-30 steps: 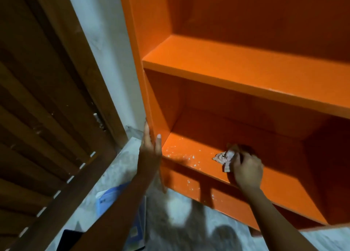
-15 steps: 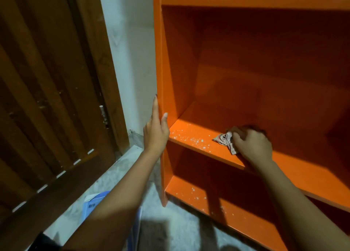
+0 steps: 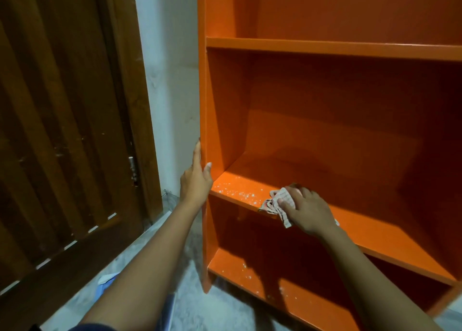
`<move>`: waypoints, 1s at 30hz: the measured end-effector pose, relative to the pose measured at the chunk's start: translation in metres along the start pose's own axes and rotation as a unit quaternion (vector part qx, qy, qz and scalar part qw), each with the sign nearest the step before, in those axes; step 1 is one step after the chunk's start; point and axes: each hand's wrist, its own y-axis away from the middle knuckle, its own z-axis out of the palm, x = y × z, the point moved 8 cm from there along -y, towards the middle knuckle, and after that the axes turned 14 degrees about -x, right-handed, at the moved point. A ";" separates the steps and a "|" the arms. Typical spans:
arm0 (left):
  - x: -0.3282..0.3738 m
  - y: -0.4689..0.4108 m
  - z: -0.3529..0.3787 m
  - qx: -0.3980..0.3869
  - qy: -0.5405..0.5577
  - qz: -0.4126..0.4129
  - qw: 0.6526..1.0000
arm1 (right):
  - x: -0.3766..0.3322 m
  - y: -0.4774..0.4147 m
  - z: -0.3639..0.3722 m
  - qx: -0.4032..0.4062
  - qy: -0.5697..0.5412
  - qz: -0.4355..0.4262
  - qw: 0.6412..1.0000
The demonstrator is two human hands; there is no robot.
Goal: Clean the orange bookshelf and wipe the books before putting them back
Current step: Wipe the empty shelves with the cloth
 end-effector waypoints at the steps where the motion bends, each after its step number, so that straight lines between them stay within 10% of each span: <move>1: -0.001 -0.001 0.001 -0.001 0.000 -0.002 1.000 | -0.003 -0.004 0.002 -0.014 0.000 -0.005 1.000; 21: -0.006 -0.005 0.002 -0.032 -0.043 -0.002 0.999 | -0.090 -0.001 -0.005 -0.049 -0.188 -0.282 0.939; 26: -0.010 -0.004 0.002 -0.023 -0.028 0.006 0.999 | -0.021 0.008 -0.032 0.064 -0.358 -0.186 0.913; 30: -0.007 -0.003 0.003 0.003 -0.029 0.021 0.999 | 0.010 -0.015 -0.019 0.083 -0.240 -0.048 0.966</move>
